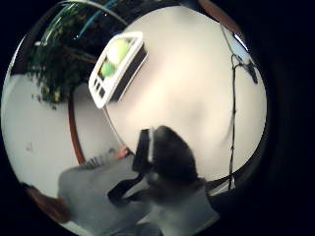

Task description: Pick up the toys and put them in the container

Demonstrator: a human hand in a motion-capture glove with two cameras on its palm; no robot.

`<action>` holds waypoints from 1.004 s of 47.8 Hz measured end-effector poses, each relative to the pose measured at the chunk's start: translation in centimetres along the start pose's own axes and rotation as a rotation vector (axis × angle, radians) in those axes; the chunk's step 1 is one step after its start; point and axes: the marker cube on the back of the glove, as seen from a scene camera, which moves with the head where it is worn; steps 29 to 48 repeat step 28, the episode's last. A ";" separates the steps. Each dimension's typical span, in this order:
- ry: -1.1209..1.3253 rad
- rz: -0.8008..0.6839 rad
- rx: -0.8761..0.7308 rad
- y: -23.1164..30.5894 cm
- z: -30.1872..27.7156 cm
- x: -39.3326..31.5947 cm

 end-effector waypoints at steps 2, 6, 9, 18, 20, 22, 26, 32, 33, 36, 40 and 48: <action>-0.014 -0.006 -0.004 2.5 1.2 -1.4; -0.079 0.006 -0.012 7.0 3.6 -3.9; -0.104 0.019 -0.015 9.1 4.7 -5.2; -0.041 0.008 0.002 10.0 5.3 -5.9; -0.047 0.007 0.003 9.9 5.3 -5.8; -0.050 0.007 0.001 9.7 5.4 -5.9; -0.052 0.004 -0.004 9.3 5.7 -6.0; -0.051 0.003 -0.004 9.2 5.8 -6.0; -0.051 0.003 -0.004 9.2 5.8 -6.0; -0.051 0.003 -0.004 9.2 5.8 -6.0; -0.051 0.003 -0.004 9.2 5.8 -6.0; -0.051 0.003 -0.004 9.2 5.8 -6.0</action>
